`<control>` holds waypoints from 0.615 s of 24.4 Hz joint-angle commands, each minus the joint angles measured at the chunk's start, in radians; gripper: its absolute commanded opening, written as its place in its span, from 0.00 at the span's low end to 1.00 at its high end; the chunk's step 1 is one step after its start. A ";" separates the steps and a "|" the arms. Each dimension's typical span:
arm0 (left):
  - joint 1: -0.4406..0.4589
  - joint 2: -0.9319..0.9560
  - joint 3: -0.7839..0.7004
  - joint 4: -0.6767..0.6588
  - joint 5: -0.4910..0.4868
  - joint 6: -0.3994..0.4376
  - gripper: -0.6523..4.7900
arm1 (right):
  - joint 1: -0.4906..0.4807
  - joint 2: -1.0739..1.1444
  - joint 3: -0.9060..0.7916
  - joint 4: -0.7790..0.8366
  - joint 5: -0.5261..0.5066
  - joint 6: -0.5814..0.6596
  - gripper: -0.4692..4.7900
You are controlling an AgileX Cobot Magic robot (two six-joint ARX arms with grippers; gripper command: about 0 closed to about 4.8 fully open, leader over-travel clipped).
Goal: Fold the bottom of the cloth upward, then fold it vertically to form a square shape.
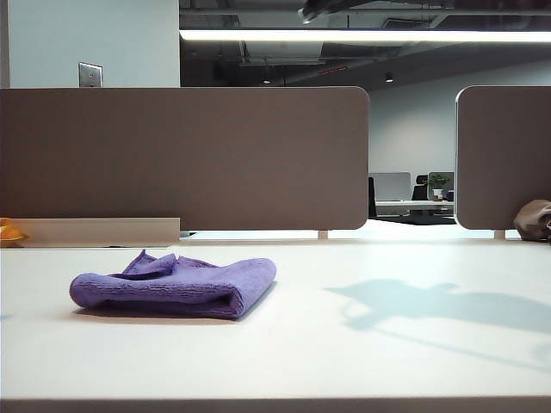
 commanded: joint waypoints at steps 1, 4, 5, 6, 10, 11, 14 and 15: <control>0.001 -0.104 -0.057 -0.026 -0.003 0.003 0.11 | 0.001 -0.145 -0.145 0.141 0.053 -0.005 0.08; 0.001 -0.162 -0.093 -0.025 -0.024 0.000 0.11 | 0.001 -0.217 -0.217 0.209 0.071 -0.005 0.08; 0.001 -0.198 -0.115 -0.027 -0.046 0.000 0.11 | 0.001 -0.258 -0.257 0.245 0.105 -0.005 0.08; 0.001 -0.215 -0.124 -0.027 -0.050 0.000 0.11 | 0.001 -0.278 -0.276 0.259 0.123 -0.005 0.08; 0.001 -0.257 -0.140 -0.040 -0.162 0.007 0.11 | 0.001 -0.346 -0.345 0.293 0.211 -0.006 0.08; 0.001 -0.257 -0.141 -0.043 -0.180 0.009 0.11 | 0.001 -0.367 -0.372 0.294 0.271 -0.009 0.08; 0.001 -0.257 -0.144 -0.056 -0.201 0.037 0.11 | 0.001 -0.420 -0.429 0.312 0.303 -0.009 0.08; 0.001 -0.257 -0.152 -0.065 -0.201 0.039 0.11 | 0.001 -0.454 -0.462 0.320 0.311 -0.009 0.08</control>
